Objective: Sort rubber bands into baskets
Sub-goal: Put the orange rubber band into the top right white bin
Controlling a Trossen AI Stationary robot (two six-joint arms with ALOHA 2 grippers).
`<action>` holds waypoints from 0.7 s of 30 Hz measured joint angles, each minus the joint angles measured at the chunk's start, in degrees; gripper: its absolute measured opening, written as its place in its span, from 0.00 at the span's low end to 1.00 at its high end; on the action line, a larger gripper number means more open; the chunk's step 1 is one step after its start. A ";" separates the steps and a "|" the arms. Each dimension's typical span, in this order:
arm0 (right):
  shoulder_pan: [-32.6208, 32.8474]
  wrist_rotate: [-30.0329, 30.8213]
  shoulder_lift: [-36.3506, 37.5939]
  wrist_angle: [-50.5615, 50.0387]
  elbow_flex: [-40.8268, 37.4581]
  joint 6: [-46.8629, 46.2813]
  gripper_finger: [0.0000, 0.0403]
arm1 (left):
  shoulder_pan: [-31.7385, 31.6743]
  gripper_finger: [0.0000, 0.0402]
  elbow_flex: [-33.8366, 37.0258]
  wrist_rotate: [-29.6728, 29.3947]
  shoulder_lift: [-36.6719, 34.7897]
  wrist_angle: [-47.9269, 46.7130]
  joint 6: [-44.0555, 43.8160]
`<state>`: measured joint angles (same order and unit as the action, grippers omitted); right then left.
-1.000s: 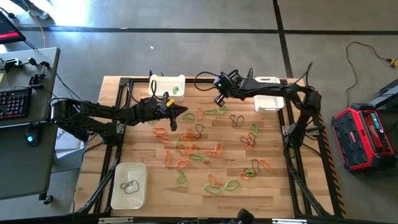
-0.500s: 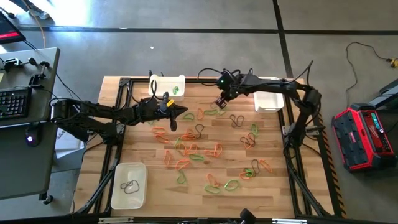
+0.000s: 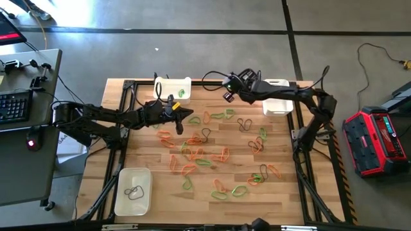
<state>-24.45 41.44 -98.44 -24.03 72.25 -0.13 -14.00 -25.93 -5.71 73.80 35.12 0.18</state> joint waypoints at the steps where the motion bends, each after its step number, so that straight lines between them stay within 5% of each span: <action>1: 0.40 0.56 -0.06 1.54 0.00 0.40 0.00 | 0.00 0.01 0.00 -0.04 0.00 -0.15 -0.04; 12: 3.70 4.99 -8.82 10.56 0.00 2.13 0.00 | -0.28 0.01 0.00 -1.67 0.02 -1.65 -1.14; 18: 2.66 -4.53 -10.42 3.90 0.00 -2.84 0.00 | -0.28 0.01 0.00 -2.47 0.02 -3.50 -1.46; 21: 2.08 -3.97 -10.42 -1.91 -0.04 -4.18 0.00 | -0.28 0.01 0.00 -2.63 0.02 -4.46 -2.52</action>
<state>-22.38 37.47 -108.86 -25.94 72.20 -4.31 -14.28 -25.93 -8.34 73.82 30.66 -2.34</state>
